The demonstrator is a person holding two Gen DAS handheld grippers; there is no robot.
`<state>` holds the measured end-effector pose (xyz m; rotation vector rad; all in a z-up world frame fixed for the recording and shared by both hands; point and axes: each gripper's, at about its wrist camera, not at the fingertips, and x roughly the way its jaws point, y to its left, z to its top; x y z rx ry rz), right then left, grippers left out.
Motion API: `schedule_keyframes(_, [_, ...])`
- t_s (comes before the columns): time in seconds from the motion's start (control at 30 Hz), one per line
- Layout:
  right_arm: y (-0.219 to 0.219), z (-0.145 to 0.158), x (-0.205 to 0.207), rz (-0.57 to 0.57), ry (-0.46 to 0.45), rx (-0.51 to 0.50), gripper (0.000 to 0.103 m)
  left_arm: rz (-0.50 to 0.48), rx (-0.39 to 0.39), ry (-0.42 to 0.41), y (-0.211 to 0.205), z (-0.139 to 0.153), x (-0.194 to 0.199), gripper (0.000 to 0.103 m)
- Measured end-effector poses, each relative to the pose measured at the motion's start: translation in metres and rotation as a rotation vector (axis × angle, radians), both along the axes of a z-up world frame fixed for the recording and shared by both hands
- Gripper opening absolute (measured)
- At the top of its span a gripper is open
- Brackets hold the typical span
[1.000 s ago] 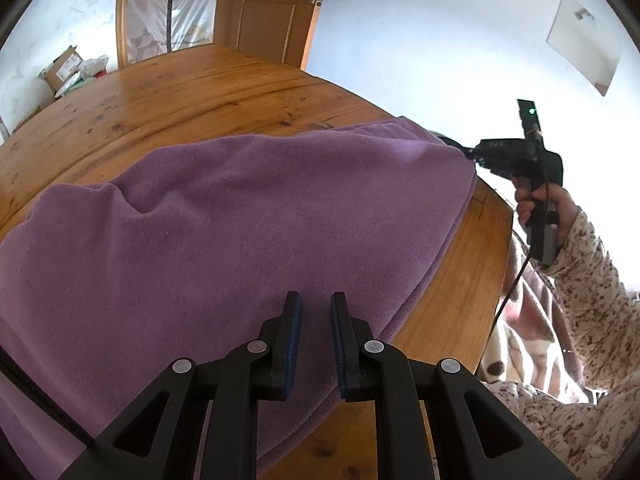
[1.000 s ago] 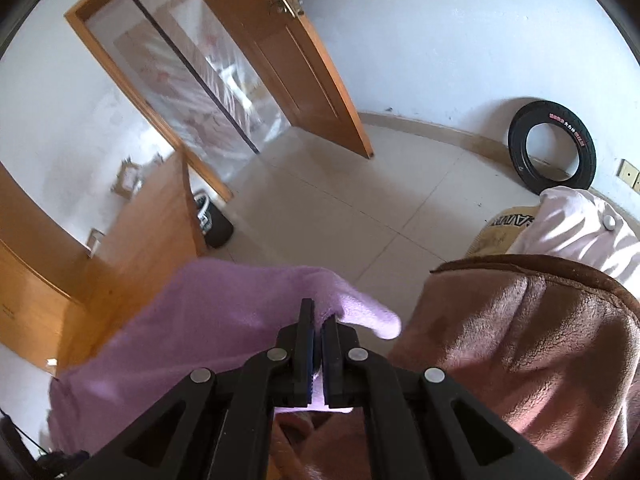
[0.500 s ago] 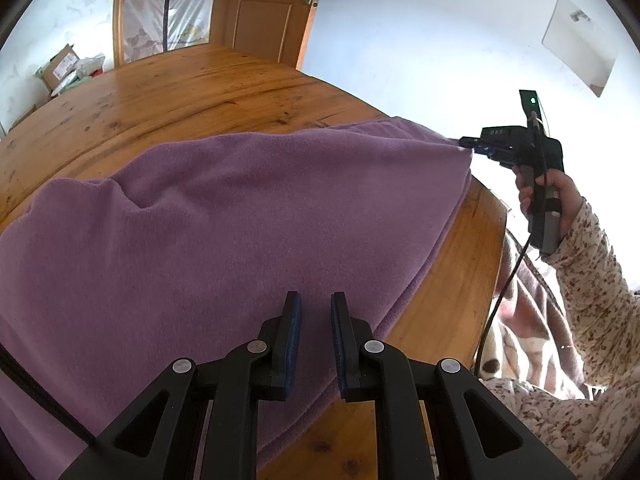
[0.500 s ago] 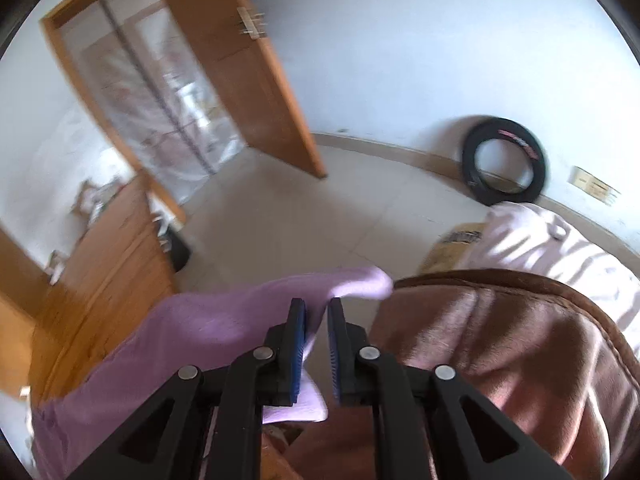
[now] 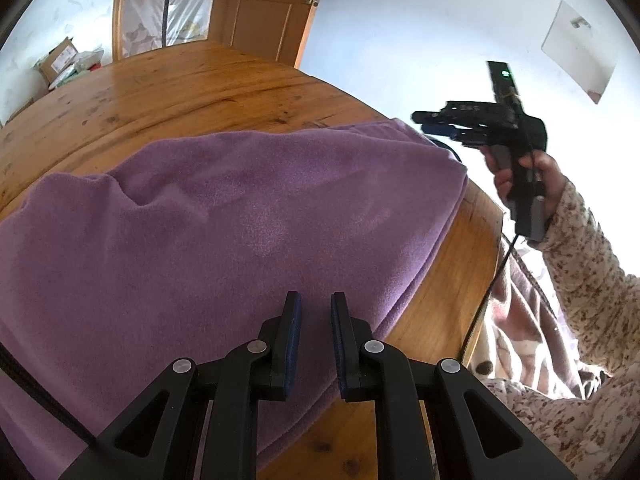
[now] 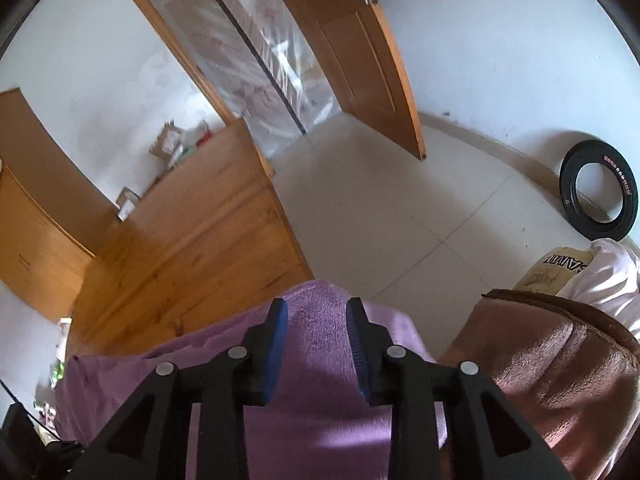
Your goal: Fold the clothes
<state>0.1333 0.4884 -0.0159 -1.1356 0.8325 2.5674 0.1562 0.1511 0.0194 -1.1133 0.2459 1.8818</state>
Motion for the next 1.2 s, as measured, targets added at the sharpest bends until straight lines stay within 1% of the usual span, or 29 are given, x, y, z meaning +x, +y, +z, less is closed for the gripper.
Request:
schedule_keyframes(0.1, [0.003, -0.011, -0.006, -0.003, -0.035, -0.014, 0.031, -0.002, -0.002, 0.001, 0.000, 0.000, 0.000, 0.015])
schedule_keyframes(0.13, [0.004, -0.012, -0.006, -0.001, -0.026, -0.025, 0.031, -0.002, 0.000, -0.001, 0.000, 0.000, 0.000, 0.015])
schedule_keyframes(0.2, [0.005, -0.015, -0.006, 0.001, -0.008, -0.046, 0.028, -0.001, 0.003, -0.004, 0.000, 0.000, -0.001, 0.015])
schedule_keyframes(0.23, [0.006, -0.015, -0.005, 0.003, 0.002, -0.056, 0.023, -0.001, 0.003, -0.004, -0.001, 0.000, 0.000, 0.015])
schedule_keyframes(0.33, [0.004, -0.008, -0.006, -0.010, 0.021, -0.009, 0.006, -0.001, 0.004, -0.005, -0.001, 0.000, 0.000, 0.015])
schedule_keyframes(0.4, [0.003, -0.003, -0.006, -0.018, 0.033, 0.023, 0.006, -0.003, 0.007, -0.006, -0.001, 0.000, 0.000, 0.015])
schedule_keyframes(0.43, [0.002, 0.000, -0.006, -0.024, 0.038, 0.040, 0.004, -0.003, 0.008, -0.008, -0.001, -0.001, -0.001, 0.015])
schedule_keyframes(0.5, [0.004, -0.002, -0.008, -0.057, 0.026, 0.069, 0.004, -0.002, 0.009, -0.009, -0.002, -0.001, -0.001, 0.015])
schedule_keyframes(0.57, [0.006, -0.009, -0.010, -0.060, -0.009, 0.033, 0.004, 0.005, 0.013, -0.010, -0.003, -0.001, 0.002, 0.015])
schedule_keyframes(0.7, [0.006, -0.013, -0.009, -0.078, -0.015, 0.018, 0.005, 0.002, 0.019, -0.013, -0.005, 0.000, 0.006, 0.015])
schedule_keyframes(0.77, [0.004, -0.014, -0.011, -0.097, -0.041, 0.052, 0.006, 0.000, 0.019, -0.013, -0.006, 0.000, 0.008, 0.015])
schedule_keyframes(0.8, [0.002, -0.012, -0.011, -0.118, -0.063, 0.087, 0.006, 0.002, 0.017, -0.006, -0.006, 0.002, 0.010, 0.016])
schedule_keyframes(0.83, [-0.003, -0.008, -0.011, -0.118, -0.067, 0.125, 0.010, 0.005, 0.014, 0.002, -0.007, 0.003, 0.011, 0.016])
schedule_keyframes(0.87, [-0.008, -0.003, -0.011, -0.115, -0.068, 0.163, 0.011, 0.008, 0.019, 0.012, -0.011, 0.006, 0.011, 0.016])
schedule_keyframes(0.97, [-0.032, 0.014, -0.003, -0.044, 0.011, 0.227, 0.011, 0.050, 0.019, 0.037, -0.027, 0.014, 0.006, 0.016])
schedule_keyframes(1.07, [-0.058, 0.018, 0.005, 0.076, 0.079, 0.228, 0.011, 0.127, 0.013, 0.059, -0.051, 0.021, -0.003, 0.016])
schedule_keyframes(1.1, [-0.066, 0.017, 0.005, 0.119, 0.082, 0.221, 0.011, 0.160, 0.010, 0.063, -0.062, 0.022, -0.008, 0.016])
schedule_keyframes(1.13, [-0.074, 0.013, 0.004, 0.154, 0.065, 0.218, 0.011, 0.189, 0.003, 0.061, -0.070, 0.021, -0.011, 0.016])
schedule_keyframes(1.2, [-0.090, 0.004, 0.005, 0.183, 0.022, 0.256, 0.011, 0.245, -0.011, 0.057, -0.088, 0.019, -0.019, 0.016])
